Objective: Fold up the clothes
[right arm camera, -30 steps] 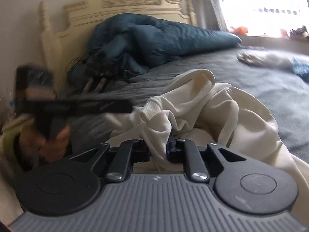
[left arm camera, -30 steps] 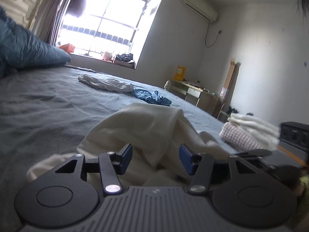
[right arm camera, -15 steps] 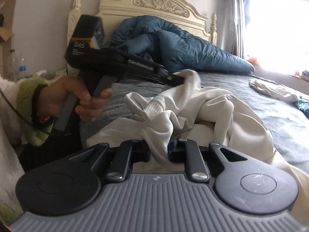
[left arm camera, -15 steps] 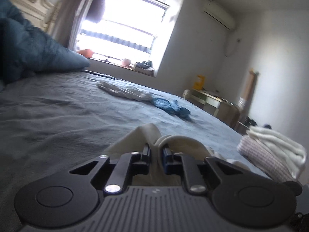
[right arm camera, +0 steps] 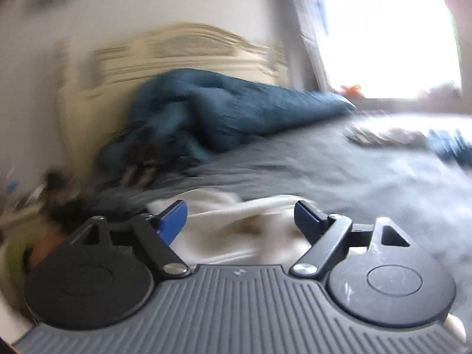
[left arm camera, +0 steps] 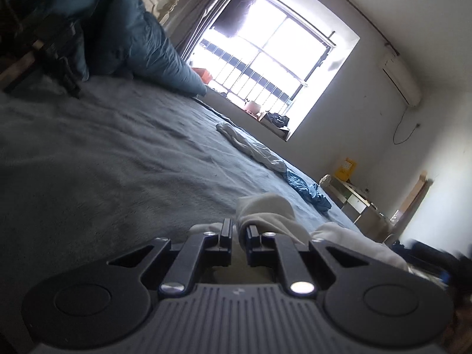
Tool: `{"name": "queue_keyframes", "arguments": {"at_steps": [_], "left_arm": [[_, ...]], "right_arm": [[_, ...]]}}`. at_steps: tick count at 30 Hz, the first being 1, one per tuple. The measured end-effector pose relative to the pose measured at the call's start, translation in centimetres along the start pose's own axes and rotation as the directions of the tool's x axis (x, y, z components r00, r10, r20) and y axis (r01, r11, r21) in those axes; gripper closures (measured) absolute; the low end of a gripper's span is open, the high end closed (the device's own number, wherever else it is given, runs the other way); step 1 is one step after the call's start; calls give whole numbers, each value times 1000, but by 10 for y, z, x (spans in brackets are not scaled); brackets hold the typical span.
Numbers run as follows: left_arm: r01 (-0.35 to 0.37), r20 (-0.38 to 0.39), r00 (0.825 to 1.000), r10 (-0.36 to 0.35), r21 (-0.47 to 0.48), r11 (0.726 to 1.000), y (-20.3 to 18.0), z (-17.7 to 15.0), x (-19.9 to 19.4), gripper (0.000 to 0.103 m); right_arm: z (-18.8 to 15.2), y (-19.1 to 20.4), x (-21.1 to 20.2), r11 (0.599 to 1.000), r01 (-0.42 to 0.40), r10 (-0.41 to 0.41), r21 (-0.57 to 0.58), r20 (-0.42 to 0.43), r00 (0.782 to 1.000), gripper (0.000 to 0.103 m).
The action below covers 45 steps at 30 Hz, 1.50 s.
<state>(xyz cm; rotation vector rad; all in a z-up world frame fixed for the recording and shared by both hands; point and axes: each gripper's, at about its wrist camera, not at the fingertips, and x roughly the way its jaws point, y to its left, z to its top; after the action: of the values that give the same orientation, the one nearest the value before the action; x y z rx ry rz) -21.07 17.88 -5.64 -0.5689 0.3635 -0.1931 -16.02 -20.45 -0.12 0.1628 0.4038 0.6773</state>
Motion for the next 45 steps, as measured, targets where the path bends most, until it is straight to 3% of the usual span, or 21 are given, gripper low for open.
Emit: {"name": "queue_keyframes", "arguments": {"at_steps": [3,5,7,9,10,12,14,17,19,22,26,29,33,36,38,40,42,45], "left_arm": [[8,0,1000,-8,56,998,-5,-4,-6,87],[-6,16,1000,4,135,991,-18,-6,-13,77],[-9,40,999,0,230,973,-30,-8,-23,67],[57,21,998,-67,316,947,-44,-9,-31,65],[105,-3,994,-111,362,926,-52,-9,-33,61],[178,-56,983,-173,489,854,-73,-15,-31,54],[241,-117,969,-216,620,747,-97,-25,-27,48],[261,-173,964,-200,743,616,-127,-47,-9,49],[273,-197,961,-195,784,557,-140,-61,4,49],[311,-239,950,-203,804,507,-147,-73,18,49],[372,-309,928,-209,798,474,-152,-81,27,44],[401,-341,916,-211,793,458,-154,-88,31,39],[360,-322,933,-160,829,428,-161,-96,46,39],[347,-310,938,-157,829,438,-164,-93,51,47],[354,-313,935,-166,808,471,-164,-89,55,52],[360,-314,933,-178,787,501,-163,-86,54,55],[364,-317,931,-180,768,528,-161,-85,55,55],[352,-308,935,-173,768,535,-160,-87,51,55]], "right_arm": [[11,-26,46,978,101,-73,185,-150,986,23],[6,-41,75,957,116,-49,268,-245,968,27],[-5,-51,95,935,106,3,339,-306,952,55],[-13,-54,99,919,110,14,378,-311,950,81],[-15,-53,96,921,110,4,373,-291,957,85],[-16,-50,85,922,115,-21,370,-249,968,92],[-18,-49,67,918,122,-46,377,-204,978,94],[-20,-47,37,915,142,-103,379,-121,987,98],[-23,-47,12,914,156,-140,375,-68,988,98],[-34,-51,-25,903,177,-190,392,-5,982,98],[-60,-66,-66,863,177,-231,473,57,971,98],[-89,-80,-78,819,207,-257,535,19,966,95],[-114,-88,-92,782,272,-303,561,-39,952,89],[-109,-78,-111,810,322,-355,490,-28,935,86],[-99,-65,-122,844,348,-382,408,2,924,85],[-85,-53,-128,886,318,-355,338,52,934,78],[-67,-45,-118,926,252,-287,283,89,954,55],[-33,-37,-84,961,171,-197,218,102,975,48]]}}
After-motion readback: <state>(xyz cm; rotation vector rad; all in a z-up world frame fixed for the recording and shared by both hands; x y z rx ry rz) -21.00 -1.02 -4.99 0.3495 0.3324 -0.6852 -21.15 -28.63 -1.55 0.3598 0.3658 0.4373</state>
